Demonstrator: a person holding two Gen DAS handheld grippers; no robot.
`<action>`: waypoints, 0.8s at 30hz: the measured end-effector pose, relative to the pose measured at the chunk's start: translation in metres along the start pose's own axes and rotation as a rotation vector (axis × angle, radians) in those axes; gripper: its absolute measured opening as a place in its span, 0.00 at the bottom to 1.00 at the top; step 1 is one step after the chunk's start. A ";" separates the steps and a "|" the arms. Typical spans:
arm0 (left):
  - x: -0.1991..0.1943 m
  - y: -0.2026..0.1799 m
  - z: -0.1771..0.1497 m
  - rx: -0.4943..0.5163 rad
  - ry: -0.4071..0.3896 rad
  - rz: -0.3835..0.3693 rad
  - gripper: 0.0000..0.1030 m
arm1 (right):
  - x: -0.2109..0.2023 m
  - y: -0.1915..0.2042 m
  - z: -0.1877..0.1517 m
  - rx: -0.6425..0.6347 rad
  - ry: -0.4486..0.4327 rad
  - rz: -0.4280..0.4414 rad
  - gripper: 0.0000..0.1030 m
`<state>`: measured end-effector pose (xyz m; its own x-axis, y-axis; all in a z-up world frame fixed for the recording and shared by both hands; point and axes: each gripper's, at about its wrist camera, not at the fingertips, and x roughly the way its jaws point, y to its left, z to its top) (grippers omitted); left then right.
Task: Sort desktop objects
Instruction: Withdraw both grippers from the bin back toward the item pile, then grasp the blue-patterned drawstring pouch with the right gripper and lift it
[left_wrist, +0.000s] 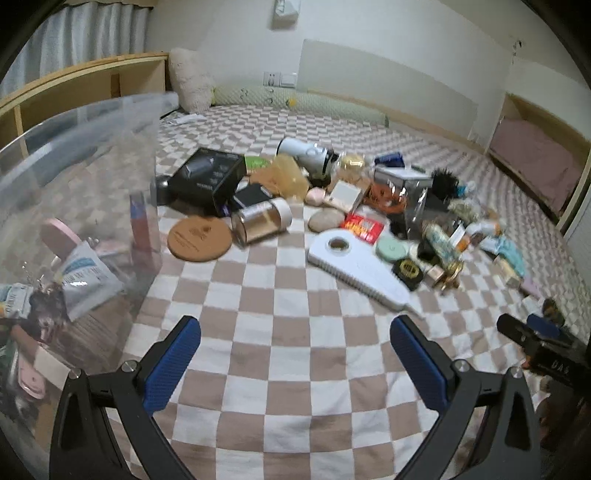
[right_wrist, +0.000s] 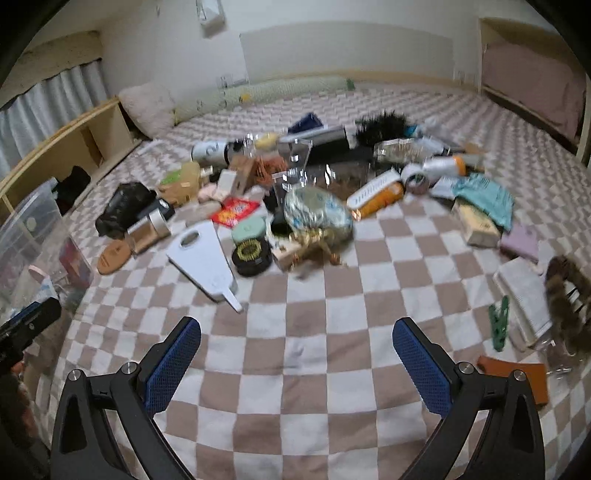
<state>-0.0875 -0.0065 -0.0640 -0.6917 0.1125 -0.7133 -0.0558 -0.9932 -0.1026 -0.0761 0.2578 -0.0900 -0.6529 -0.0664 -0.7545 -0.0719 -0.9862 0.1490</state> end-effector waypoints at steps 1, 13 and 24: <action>0.004 -0.002 -0.003 0.009 -0.001 0.008 0.99 | 0.004 -0.001 -0.001 -0.009 0.006 -0.003 1.00; 0.044 -0.013 -0.025 0.018 0.064 0.008 0.98 | 0.060 0.000 0.003 -0.047 0.084 -0.010 0.57; 0.062 -0.002 -0.029 -0.008 0.104 0.015 0.98 | 0.101 -0.002 0.061 -0.062 0.022 -0.075 0.57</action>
<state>-0.1094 0.0031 -0.1281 -0.6142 0.1007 -0.7827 -0.0399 -0.9945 -0.0966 -0.1874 0.2620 -0.1275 -0.6307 0.0050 -0.7760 -0.0725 -0.9960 0.0526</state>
